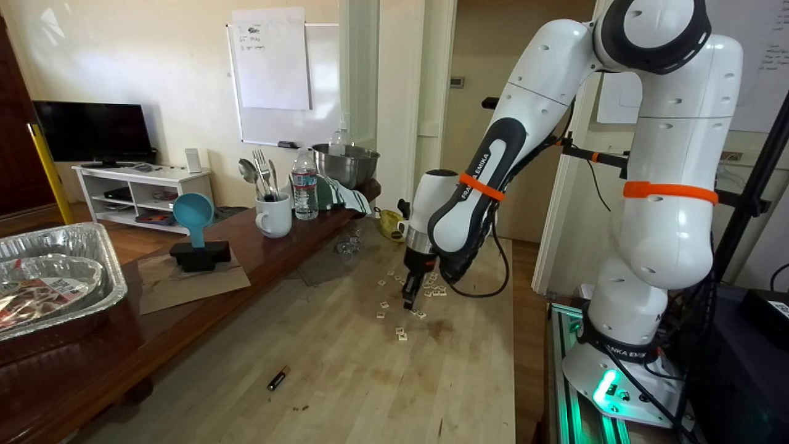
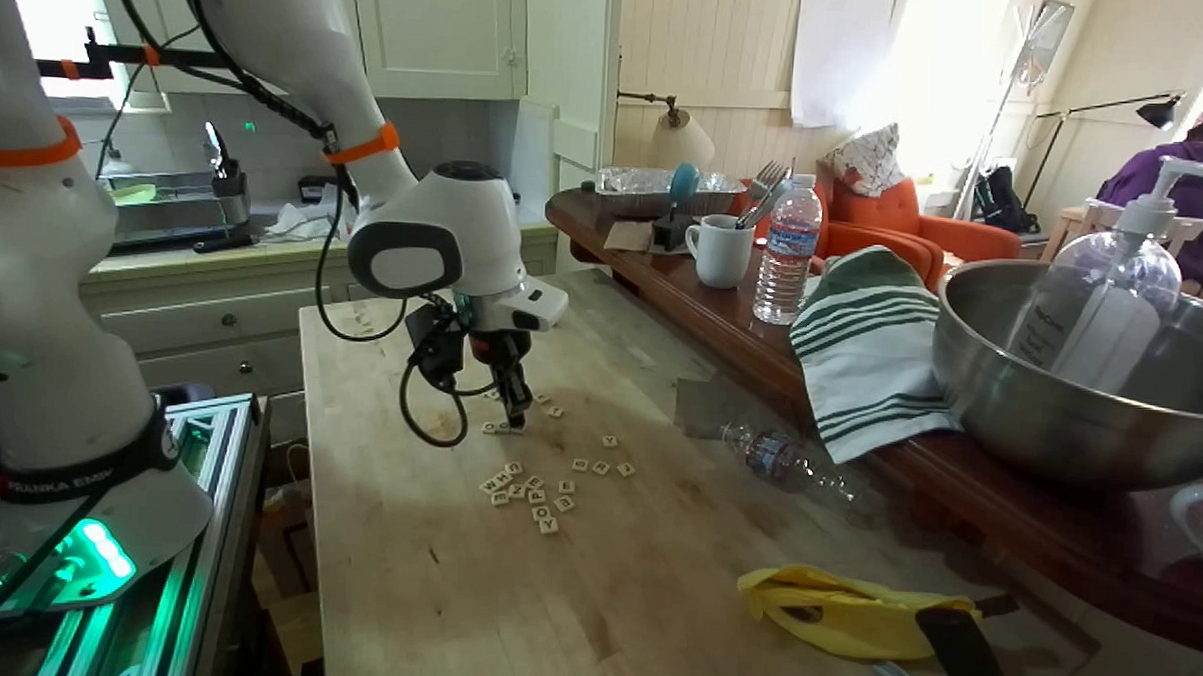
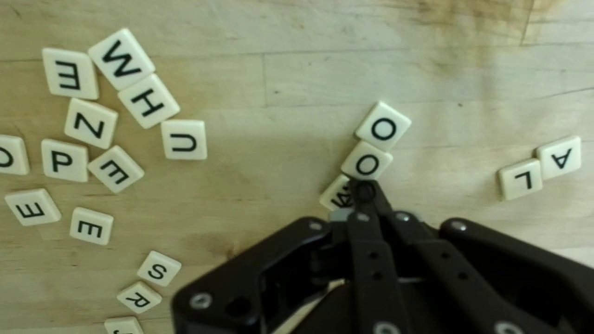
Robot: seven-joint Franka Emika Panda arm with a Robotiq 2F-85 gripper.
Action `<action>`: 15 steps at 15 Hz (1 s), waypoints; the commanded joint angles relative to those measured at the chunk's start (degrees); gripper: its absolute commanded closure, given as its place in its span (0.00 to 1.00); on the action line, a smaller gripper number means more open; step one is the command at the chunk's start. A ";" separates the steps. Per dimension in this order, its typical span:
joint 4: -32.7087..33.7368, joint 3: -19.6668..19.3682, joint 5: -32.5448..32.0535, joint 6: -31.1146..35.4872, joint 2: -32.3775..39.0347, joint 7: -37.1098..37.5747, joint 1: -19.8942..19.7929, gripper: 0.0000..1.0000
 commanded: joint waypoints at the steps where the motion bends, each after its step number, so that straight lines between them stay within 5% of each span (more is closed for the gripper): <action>1: 0.03 0.88 1.39 1.62 2.01 -2.99 -0.07 1.00; 7: -0.12 -1.03 -5.31 2.73 1.86 -4.72 -0.16 1.00; 15: -0.23 0.77 -3.33 2.28 0.35 -7.85 -0.72 1.00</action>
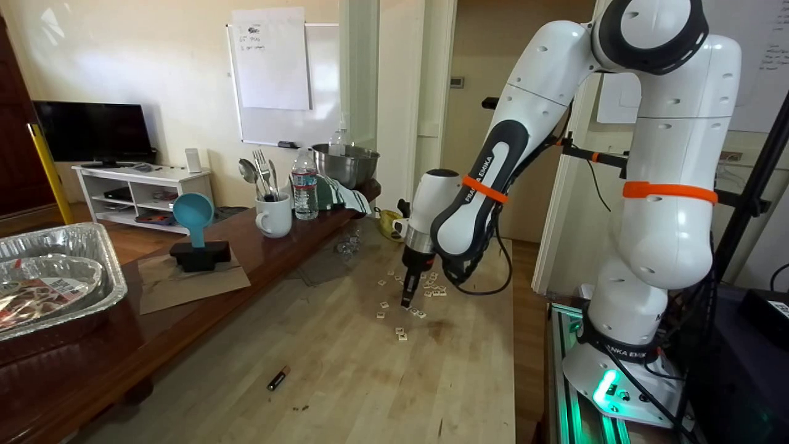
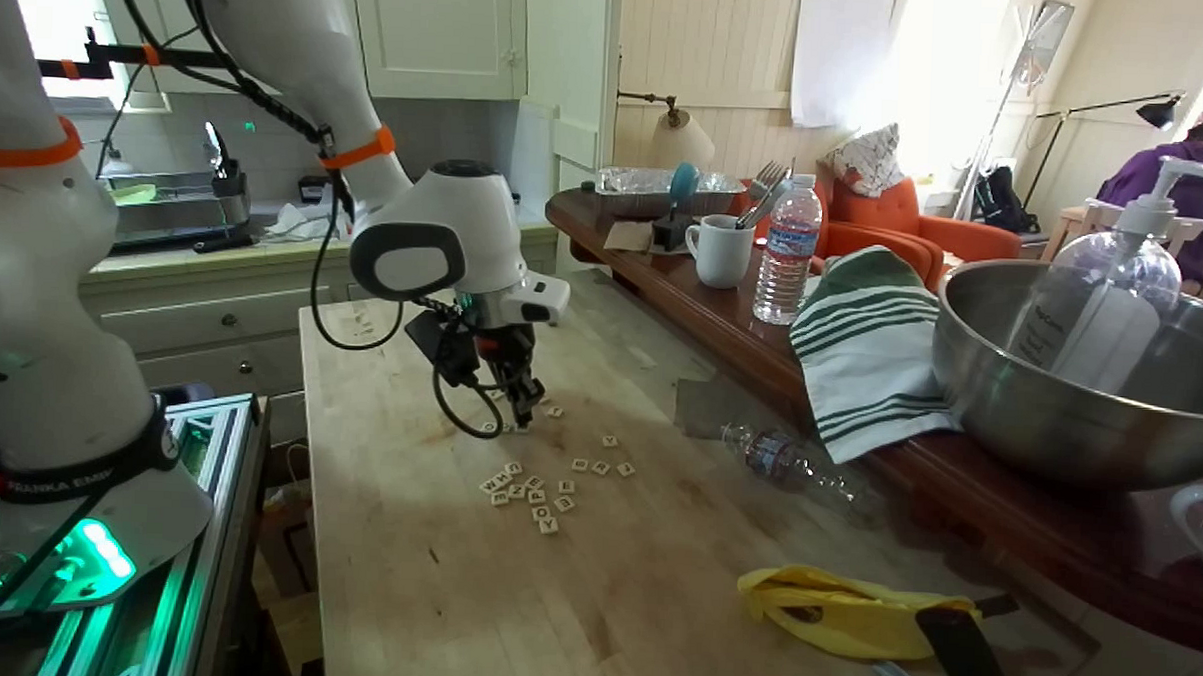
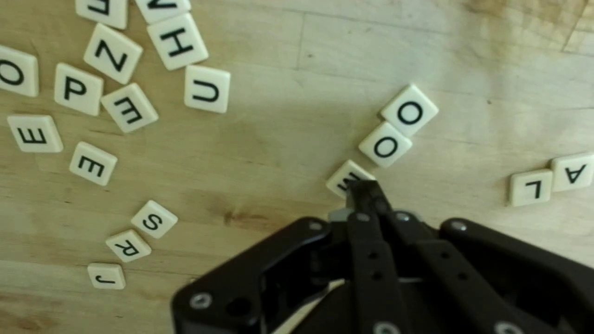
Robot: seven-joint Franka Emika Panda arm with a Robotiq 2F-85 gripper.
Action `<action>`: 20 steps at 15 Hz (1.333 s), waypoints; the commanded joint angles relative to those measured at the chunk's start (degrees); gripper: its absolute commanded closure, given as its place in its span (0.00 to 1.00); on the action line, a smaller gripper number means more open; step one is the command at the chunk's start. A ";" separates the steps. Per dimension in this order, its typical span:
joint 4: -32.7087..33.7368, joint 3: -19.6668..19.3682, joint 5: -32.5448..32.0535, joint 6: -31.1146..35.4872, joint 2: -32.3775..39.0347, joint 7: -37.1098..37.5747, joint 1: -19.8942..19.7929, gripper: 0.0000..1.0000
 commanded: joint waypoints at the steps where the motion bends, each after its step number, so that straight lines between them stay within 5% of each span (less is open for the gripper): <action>1: -0.02 1.31 2.37 -0.48 0.31 -3.41 -0.20 1.00; 20: 0.00 1.31 1.81 -3.43 -0.09 -3.97 -0.28 1.00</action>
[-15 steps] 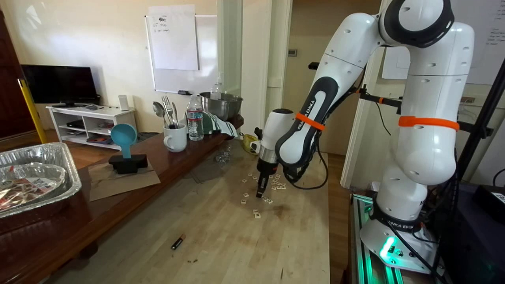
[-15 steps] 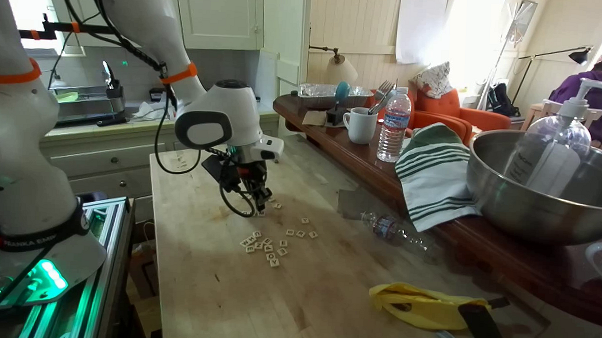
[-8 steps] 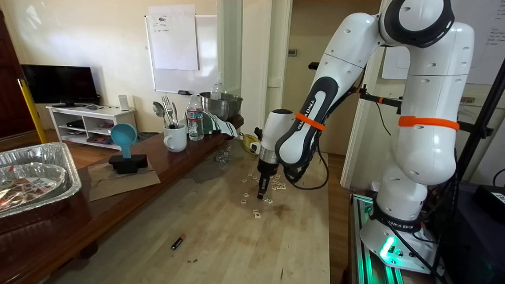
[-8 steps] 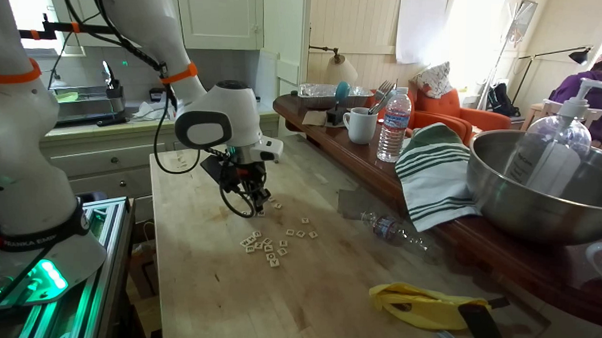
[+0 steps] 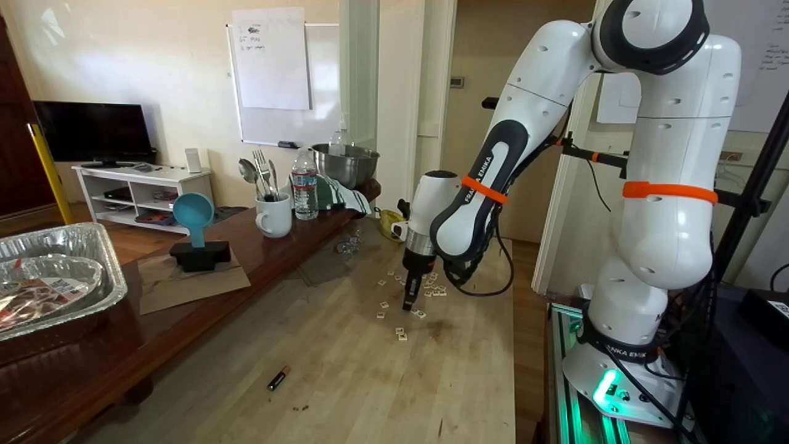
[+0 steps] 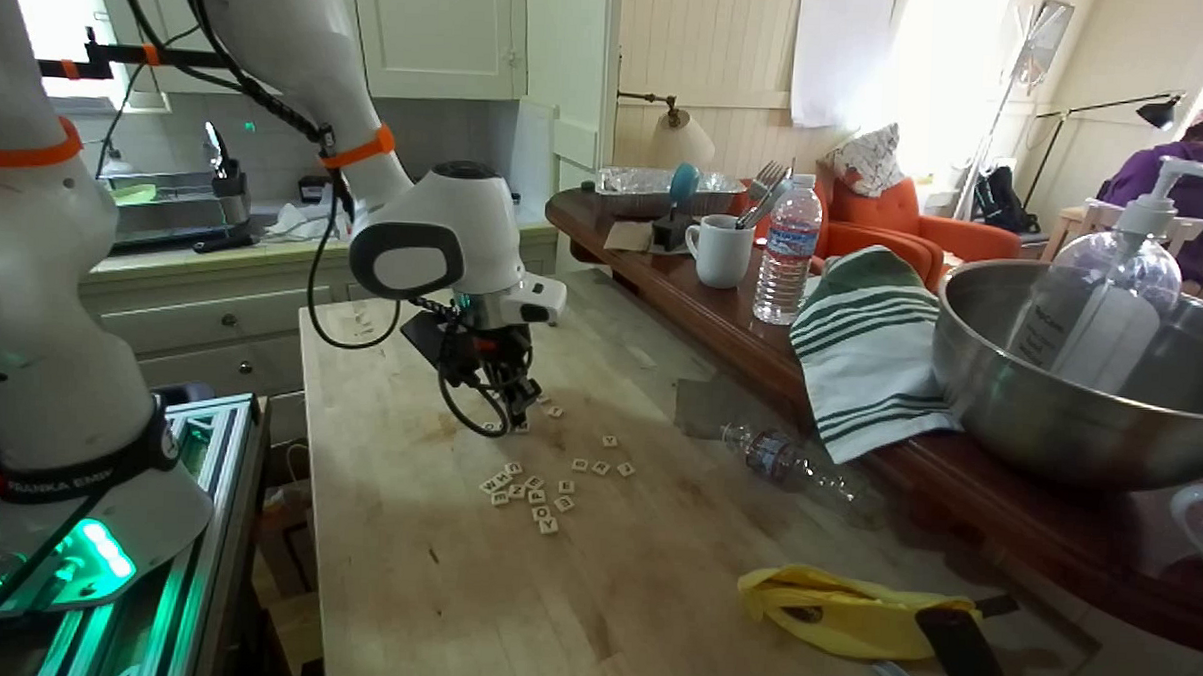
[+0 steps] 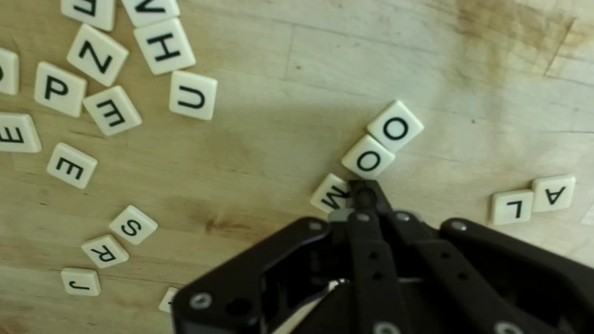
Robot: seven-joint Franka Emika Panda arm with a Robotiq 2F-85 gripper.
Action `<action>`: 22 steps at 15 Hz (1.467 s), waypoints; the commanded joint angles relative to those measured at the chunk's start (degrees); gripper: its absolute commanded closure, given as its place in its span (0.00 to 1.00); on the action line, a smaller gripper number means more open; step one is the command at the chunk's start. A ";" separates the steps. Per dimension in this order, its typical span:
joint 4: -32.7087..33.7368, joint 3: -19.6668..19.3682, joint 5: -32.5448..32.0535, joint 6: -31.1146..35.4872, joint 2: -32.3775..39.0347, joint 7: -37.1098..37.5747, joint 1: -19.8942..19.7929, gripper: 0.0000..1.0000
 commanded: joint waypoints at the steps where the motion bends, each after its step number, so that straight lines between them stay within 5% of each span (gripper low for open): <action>1: 0.04 0.59 0.73 -1.90 0.00 -1.16 -0.23 1.00; 7: 0.02 3.40 4.78 -1.94 0.45 -9.96 -0.75 1.00; 15: -1.00 -2.16 -4.88 -0.53 -4.46 -3.51 -0.79 1.00; 22: -0.40 -2.79 3.25 -6.87 -5.55 -6.46 0.92 1.00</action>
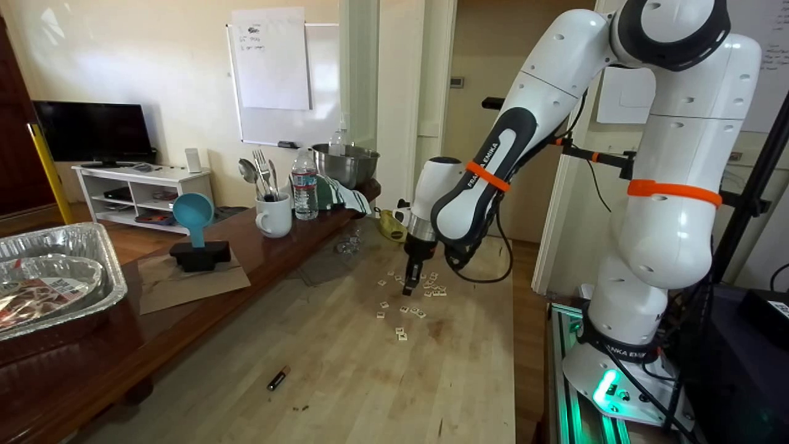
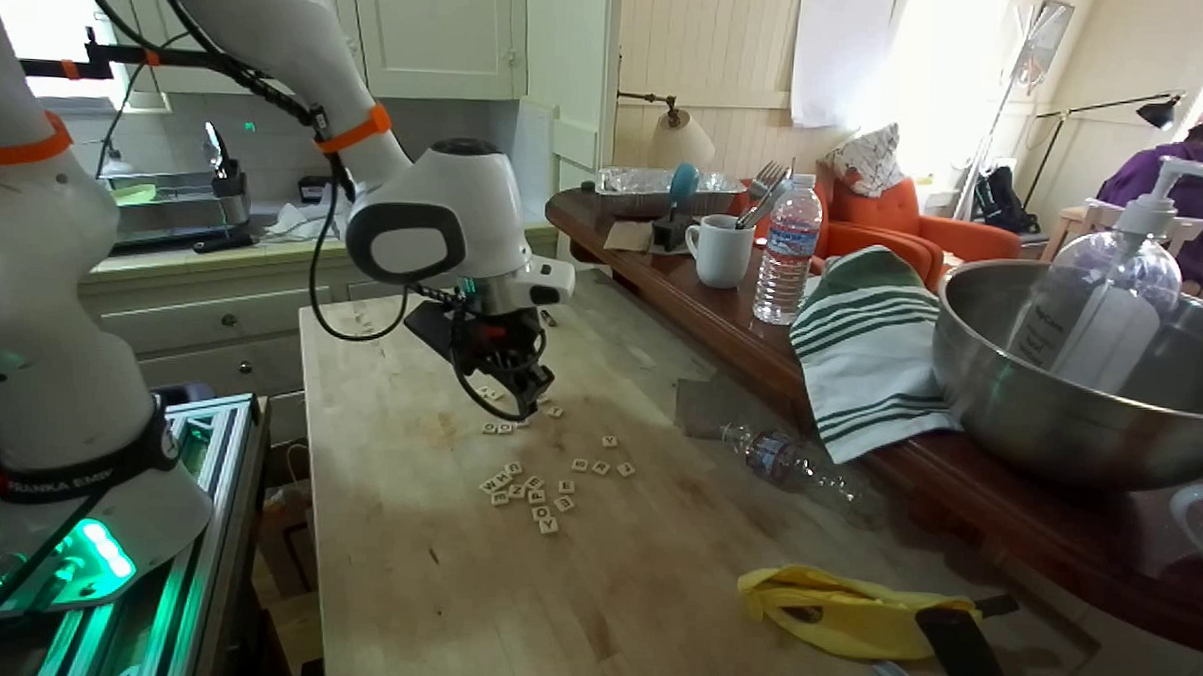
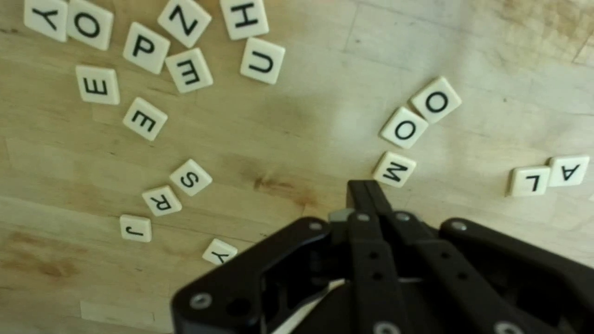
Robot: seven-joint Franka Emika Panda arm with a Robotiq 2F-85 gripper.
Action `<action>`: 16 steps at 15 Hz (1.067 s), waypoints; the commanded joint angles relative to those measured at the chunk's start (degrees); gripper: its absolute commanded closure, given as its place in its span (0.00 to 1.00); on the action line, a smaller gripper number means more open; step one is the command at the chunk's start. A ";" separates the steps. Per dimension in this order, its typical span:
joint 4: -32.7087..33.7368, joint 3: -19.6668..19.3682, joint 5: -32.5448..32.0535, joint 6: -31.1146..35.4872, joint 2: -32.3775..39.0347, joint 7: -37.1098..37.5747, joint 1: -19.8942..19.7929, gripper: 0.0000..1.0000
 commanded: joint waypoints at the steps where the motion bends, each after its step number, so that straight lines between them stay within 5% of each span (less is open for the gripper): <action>1: -0.36 -0.40 4.52 -5.44 -1.07 -1.35 1.43 1.00; 6: 0.00 -0.93 2.52 -6.41 0.38 0.88 1.08 1.00; 16: -0.04 0.46 8.71 -1.43 3.33 -4.69 1.03 1.00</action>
